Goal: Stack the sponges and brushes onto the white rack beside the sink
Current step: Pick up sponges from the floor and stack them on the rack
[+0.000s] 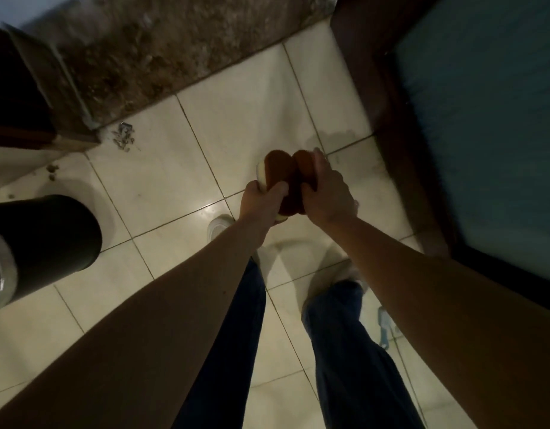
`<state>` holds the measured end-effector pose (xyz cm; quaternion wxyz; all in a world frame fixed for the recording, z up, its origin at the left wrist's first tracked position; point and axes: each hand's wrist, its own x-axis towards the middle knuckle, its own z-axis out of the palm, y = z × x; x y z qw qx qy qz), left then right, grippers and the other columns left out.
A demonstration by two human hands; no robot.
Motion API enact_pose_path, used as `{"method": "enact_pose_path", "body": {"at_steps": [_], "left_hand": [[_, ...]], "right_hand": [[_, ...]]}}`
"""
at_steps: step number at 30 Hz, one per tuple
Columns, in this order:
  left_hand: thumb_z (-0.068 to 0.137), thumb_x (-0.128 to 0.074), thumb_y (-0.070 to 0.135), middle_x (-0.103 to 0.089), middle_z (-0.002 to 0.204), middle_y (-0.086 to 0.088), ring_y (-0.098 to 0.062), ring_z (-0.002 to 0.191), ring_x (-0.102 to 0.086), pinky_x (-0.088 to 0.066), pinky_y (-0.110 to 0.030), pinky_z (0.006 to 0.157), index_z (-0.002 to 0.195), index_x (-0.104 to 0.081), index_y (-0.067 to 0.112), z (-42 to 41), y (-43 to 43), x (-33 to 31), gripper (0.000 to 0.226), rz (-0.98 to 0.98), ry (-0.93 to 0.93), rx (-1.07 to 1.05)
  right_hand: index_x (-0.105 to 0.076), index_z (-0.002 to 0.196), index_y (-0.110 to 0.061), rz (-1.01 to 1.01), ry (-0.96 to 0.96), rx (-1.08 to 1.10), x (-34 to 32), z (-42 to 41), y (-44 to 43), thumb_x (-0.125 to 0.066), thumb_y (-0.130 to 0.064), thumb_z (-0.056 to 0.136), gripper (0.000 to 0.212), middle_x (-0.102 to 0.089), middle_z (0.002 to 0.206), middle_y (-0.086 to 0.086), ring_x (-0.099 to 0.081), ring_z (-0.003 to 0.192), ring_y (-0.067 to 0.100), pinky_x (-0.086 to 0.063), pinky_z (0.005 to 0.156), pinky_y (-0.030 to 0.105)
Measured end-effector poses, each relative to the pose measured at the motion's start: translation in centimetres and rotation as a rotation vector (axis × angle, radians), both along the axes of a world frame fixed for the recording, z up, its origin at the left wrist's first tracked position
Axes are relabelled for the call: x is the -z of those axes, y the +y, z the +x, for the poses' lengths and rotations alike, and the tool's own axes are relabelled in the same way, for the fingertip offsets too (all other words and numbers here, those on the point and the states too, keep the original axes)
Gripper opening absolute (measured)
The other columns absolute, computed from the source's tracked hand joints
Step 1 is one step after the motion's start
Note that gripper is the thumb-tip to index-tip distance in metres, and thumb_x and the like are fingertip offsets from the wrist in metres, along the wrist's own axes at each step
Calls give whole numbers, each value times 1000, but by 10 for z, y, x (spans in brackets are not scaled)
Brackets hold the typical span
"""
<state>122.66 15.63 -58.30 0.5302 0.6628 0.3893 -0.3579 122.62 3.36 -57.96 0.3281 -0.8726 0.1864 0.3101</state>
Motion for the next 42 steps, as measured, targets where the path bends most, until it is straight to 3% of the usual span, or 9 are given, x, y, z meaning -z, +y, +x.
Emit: {"method": "enact_pose_path", "body": {"at_steps": [5,8,10,14,16,20,33,39,42], "left_hand": [[85,-61,26,-56,97,0,-17,87,-59,-54,-25,59,108,-46,20,2,-21,-116,28,-25,-27,14],[84,-61,25,-57,98,-2,-18,87,-61,-56,-26,56,102,-48,21,4,-32,-192,23,-73,-42,7],[83,-62,23,-58,100,-6,-21,88,-62,-59,-31,62,105,-49,18,4,-39,-238,26,-94,-43,16],[81,-61,20,-57,104,-8,-23,91,-60,-58,-40,77,111,-48,15,3,-53,-313,33,-105,-34,87],[82,-61,20,-58,110,-11,-27,99,-60,-57,-41,81,116,-49,14,0,-57,-344,37,-137,-30,154],[88,-57,20,-57,117,-13,-27,104,-58,-56,-38,79,125,-46,10,-2,-60,-393,40,-213,-78,369],[82,-53,18,-59,112,-15,-30,103,-60,-52,-45,88,115,-47,13,-36,-94,-519,34,-318,-264,1031],[85,-57,19,-53,89,2,-13,75,-57,-45,-26,57,117,-35,21,-90,-129,-554,39,-352,-432,1222],[88,-55,19,-52,90,1,-15,76,-57,-54,-37,75,114,-34,20,-122,-147,-569,34,-400,-437,1306]], "right_hand": [[-12,153,-30,-34,-75,32,-124,-5,-20,-43,-24,99,62,-52,126,13,-55,114,29,-48,96,52],[-14,154,-29,33,-96,133,-204,-8,-30,-44,-22,99,63,-48,132,13,-58,111,28,-50,96,44],[-16,154,-26,43,-117,160,-254,-12,-37,-43,-19,99,61,-46,137,13,-58,112,27,-49,94,33],[-16,153,-24,56,-117,252,-340,-26,-49,-42,-16,99,61,-39,140,18,-58,111,30,-51,95,43],[-21,151,-21,21,-151,277,-373,-36,-53,-43,-13,97,59,-42,140,18,-56,113,30,-48,94,37],[-18,152,-25,-4,-161,454,-416,-60,-54,-44,-14,96,63,-40,139,18,-55,112,34,-42,85,35],[-17,154,-24,-72,-393,1134,-525,-159,-37,-50,-18,94,69,-39,148,16,-52,124,33,-46,103,41],[-30,150,-16,-120,-551,1503,-565,-232,-38,-53,-9,89,66,-50,141,15,-49,127,35,-40,107,47],[-31,149,-13,-101,-658,1677,-580,-267,-41,-52,-9,91,62,-49,142,11,-49,129,32,-40,108,48]]}}
